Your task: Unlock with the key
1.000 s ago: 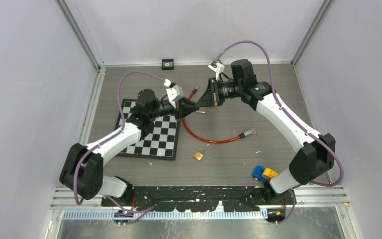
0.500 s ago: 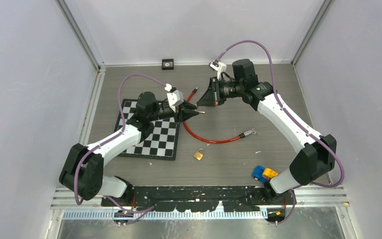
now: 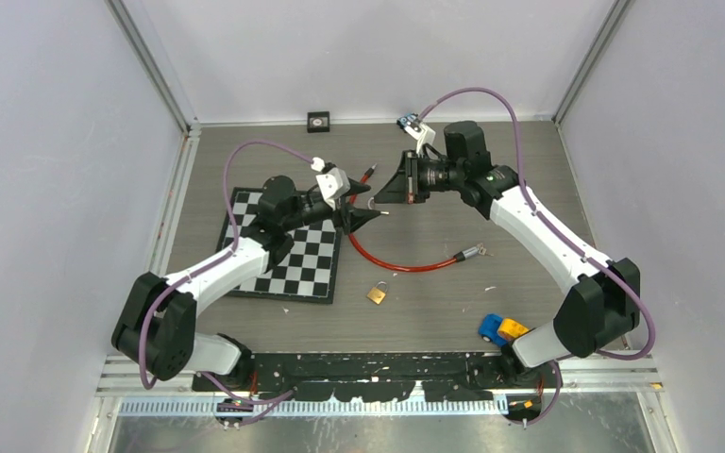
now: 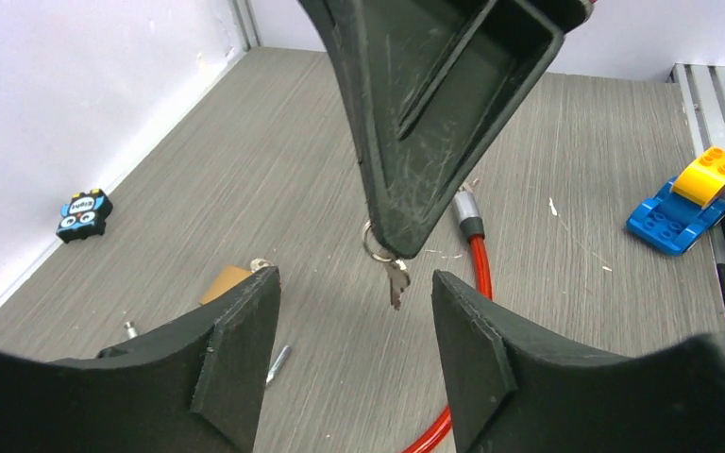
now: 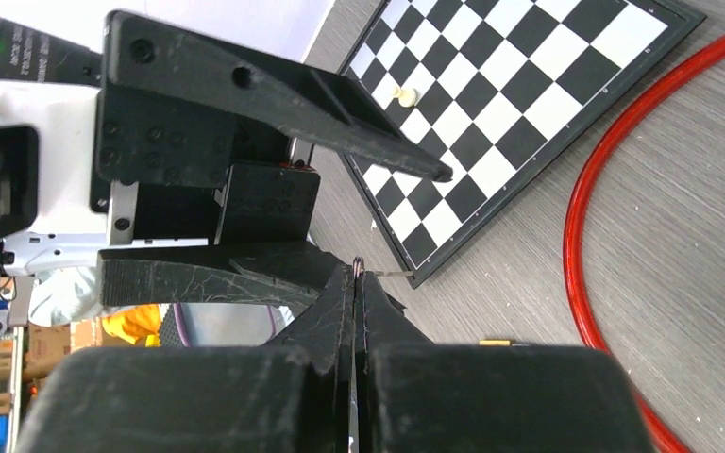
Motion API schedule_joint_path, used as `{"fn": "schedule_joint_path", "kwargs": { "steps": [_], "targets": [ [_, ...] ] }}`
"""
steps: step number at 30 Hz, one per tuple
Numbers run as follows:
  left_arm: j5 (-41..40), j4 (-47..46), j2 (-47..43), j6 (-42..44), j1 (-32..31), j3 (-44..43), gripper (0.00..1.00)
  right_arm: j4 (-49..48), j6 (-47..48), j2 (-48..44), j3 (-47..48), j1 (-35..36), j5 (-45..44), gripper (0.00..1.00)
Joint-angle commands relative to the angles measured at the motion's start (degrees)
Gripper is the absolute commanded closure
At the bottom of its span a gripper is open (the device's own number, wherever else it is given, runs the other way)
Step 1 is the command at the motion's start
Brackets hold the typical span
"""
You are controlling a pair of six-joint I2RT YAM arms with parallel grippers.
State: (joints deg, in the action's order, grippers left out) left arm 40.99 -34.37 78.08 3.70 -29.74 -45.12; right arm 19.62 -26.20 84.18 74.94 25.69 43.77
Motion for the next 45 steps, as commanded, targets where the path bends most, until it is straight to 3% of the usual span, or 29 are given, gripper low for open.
{"fn": "schedule_joint_path", "kwargs": {
  "steps": [1, 8, 16, 35, 45],
  "targets": [
    [-1.98, -4.27, -0.15, 0.4, -1.55, -1.27, 0.42, -5.4, -3.94, -2.46, -0.89, -0.68, -0.73, 0.99],
    [-1.8, -4.29, 0.34, 0.06, -2.15, -1.41, 0.65, -6.57, -5.28, -2.61, -1.64, -1.21, -0.74, 0.99],
    [-2.14, -4.3, 0.83, 0.26, -2.17, -1.92, 0.78, -7.58, -6.32, -2.75, -2.3, -1.43, -0.37, 0.99],
    [-3.18, -2.96, 0.15, 1.62, -2.17, -2.35, 1.0, -8.96, -6.76, -4.32, -4.62, -2.7, -0.71, 0.99],
    [3.37, 6.77, -3.39, 7.03, -2.12, -2.37, 1.0, -9.19, -4.61, -6.02, -7.41, -4.45, -0.59, 0.99]
  ]
}}
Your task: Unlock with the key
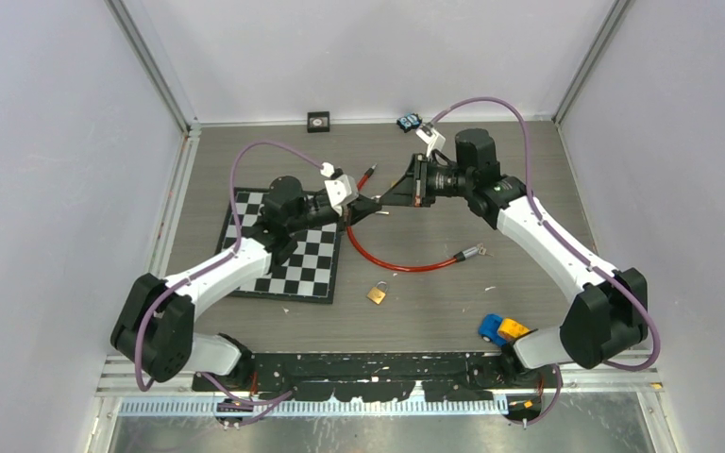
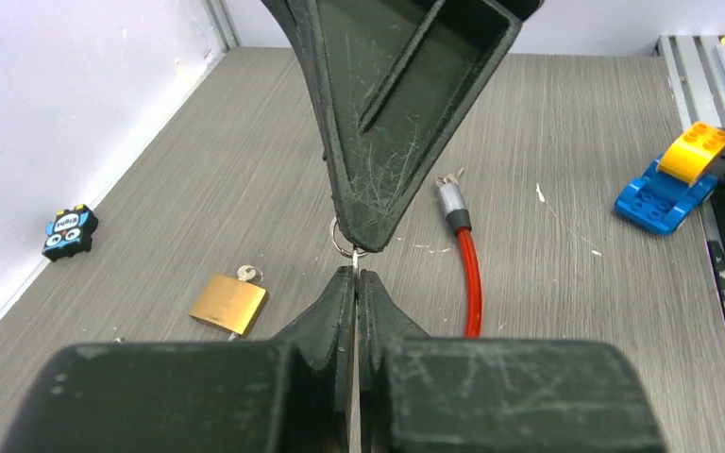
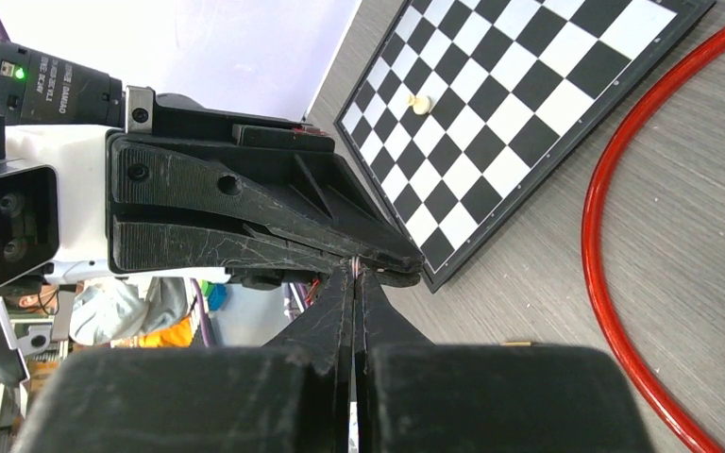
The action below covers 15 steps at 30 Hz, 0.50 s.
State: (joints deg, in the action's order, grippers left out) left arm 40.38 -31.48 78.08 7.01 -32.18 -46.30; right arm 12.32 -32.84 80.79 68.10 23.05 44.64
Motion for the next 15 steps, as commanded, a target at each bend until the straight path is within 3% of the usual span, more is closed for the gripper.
{"fn": "schedule_joint_path", "kwargs": {
  "steps": [1, 15],
  "targets": [
    [4.14, 4.7, -3.71, 4.21, 0.36, -1.16, 1.0, -1.84, 2.22, -2.66, -0.66, -1.97, -1.52, 0.99],
    [4.03, 6.44, -4.77, 5.39, 0.36, -0.89, 1.0, -1.68, 2.42, -3.19, -1.96, -3.01, -1.42, 0.99]
  ]
}}
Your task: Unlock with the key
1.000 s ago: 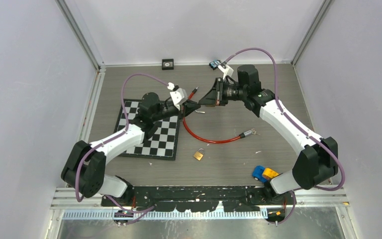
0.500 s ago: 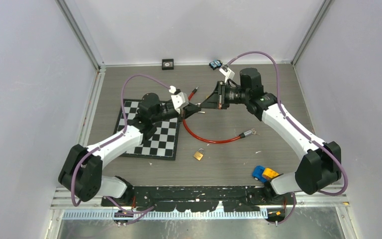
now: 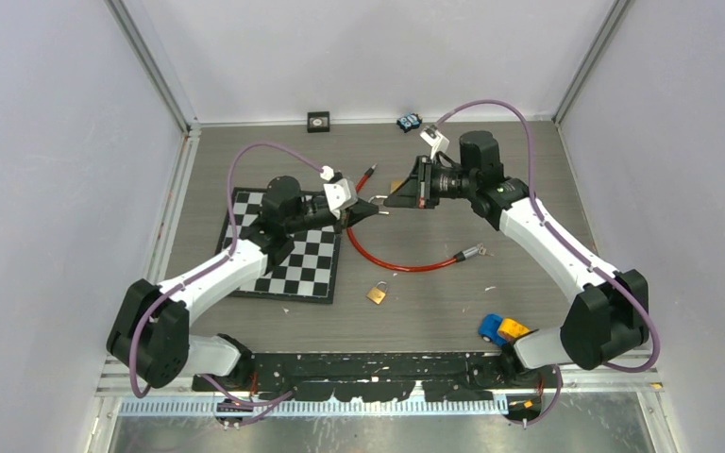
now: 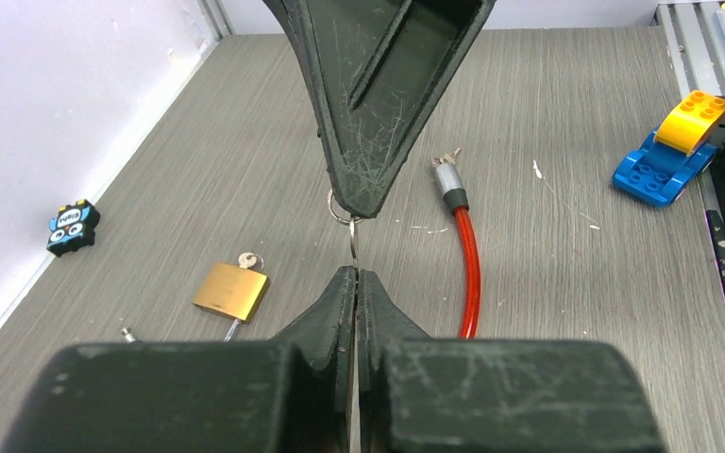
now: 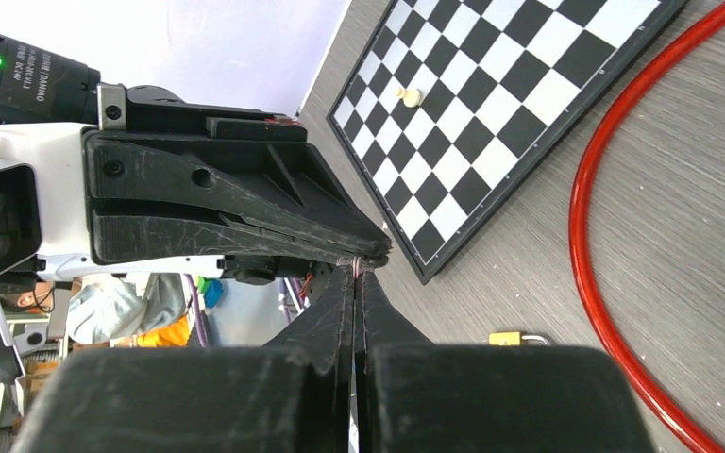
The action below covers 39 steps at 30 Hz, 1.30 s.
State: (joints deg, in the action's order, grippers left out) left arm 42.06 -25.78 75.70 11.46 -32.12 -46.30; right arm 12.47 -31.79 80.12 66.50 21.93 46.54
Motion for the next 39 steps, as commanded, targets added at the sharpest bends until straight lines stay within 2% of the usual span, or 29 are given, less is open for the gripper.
{"fn": "schedule_joint_path", "kwargs": {
  "steps": [1, 6, 10, 14, 17, 23, 29, 33, 39],
  "targets": [
    [2.4, 0.73, -2.47, 0.93, 0.32, -0.89, 1.0, -1.9, 1.38, -2.52, -0.57, -1.85, -3.3, 0.99],
    [2.71, 0.73, -2.26, 0.09, 0.3, -1.16, 1.0, -2.79, 0.7, -2.33, -1.15, -1.89, -2.77, 0.96],
    [3.43, 2.13, -2.33, 0.23, 0.32, -1.45, 1.0, -3.33, 0.74, -2.45, -1.5, -1.89, -2.18, 0.88],
    [5.05, 4.71, -2.6, 1.26, 0.28, -1.94, 1.0, -3.43, 1.31, -3.34, -1.15, -1.89, -1.42, 0.68],
    [6.34, 8.3, -3.03, 2.91, 0.26, -2.68, 1.0, -1.39, 4.68, -4.67, 0.14, -1.91, -0.42, 0.57],
    [14.59, 23.11, -4.71, 9.13, 0.21, -5.93, 1.0, 9.05, 18.54, -6.93, 4.06, -1.47, 4.09, 0.56],
    [19.3, 29.05, -6.63, 10.59, 0.21, -6.66, 1.0, 21.39, 37.61, -7.61, 4.91, 5.08, 2.75, 0.52],
    [21.71, 30.16, -6.87, 10.85, 0.21, -6.69, 1.0, 23.61, 41.5, -7.21, 5.26, 9.83, 0.4, 0.52],
    [23.26, 30.52, -6.53, 10.82, 0.21, -6.61, 1.0, 26.07, 43.48, -5.06, 7.76, 13.14, -0.66, 0.58]
  ]
}}
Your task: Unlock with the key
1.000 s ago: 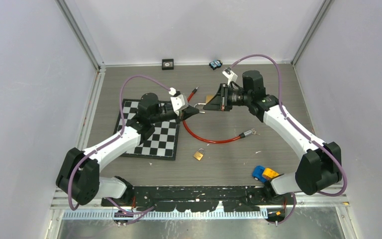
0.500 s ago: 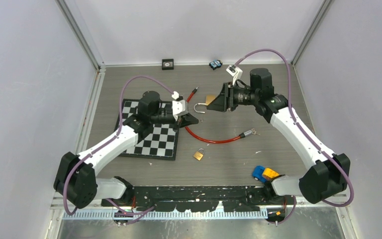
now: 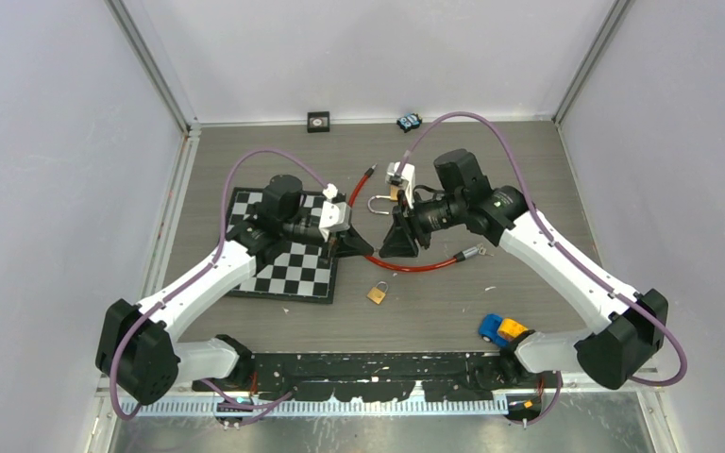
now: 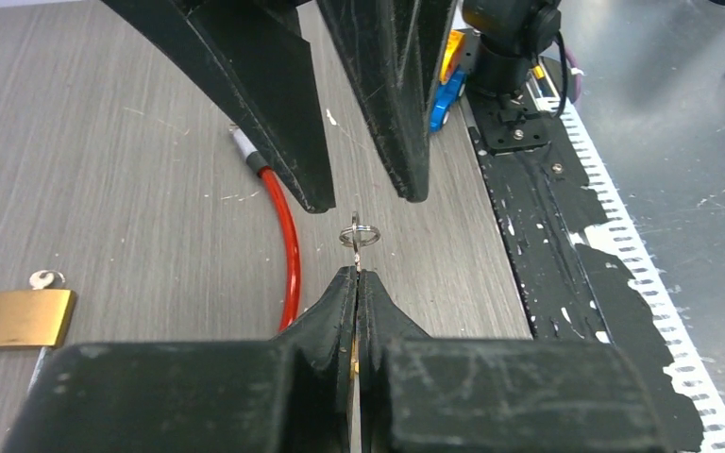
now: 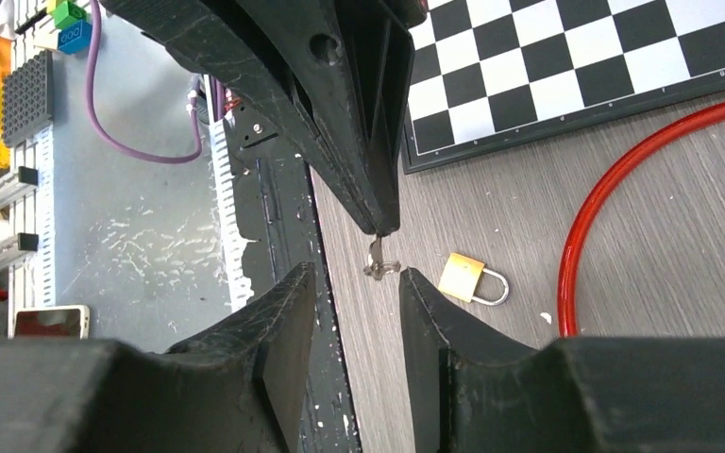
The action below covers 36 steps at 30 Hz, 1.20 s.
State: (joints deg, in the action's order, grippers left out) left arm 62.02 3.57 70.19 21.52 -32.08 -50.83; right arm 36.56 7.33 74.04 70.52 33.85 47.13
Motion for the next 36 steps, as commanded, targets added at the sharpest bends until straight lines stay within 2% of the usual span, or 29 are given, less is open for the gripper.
{"fn": "schedule_joint_path", "kwargs": {
  "steps": [1, 14, 25, 36],
  "targets": [
    [3.46, 1.16, -0.95, 0.71, 0.17, -2.08, 1.0, 2.12, 4.62, 1.39, 3.81, 1.61, -1.71, 0.59],
    [4.46, 2.25, -0.76, 0.81, 0.17, -2.24, 1.0, 3.16, 5.94, 3.3, 5.28, 4.29, -4.73, 0.65],
    [4.41, 3.43, -0.74, 1.93, 0.17, -2.3, 1.0, 4.14, 6.13, 2.67, 6.59, 4.38, -5.5, 0.59],
    [4.47, 4.05, -0.67, 1.77, 0.17, -2.77, 1.0, 4.72, 6.86, 4.64, 7.51, 6.03, -6.86, 0.63]
  ]
}}
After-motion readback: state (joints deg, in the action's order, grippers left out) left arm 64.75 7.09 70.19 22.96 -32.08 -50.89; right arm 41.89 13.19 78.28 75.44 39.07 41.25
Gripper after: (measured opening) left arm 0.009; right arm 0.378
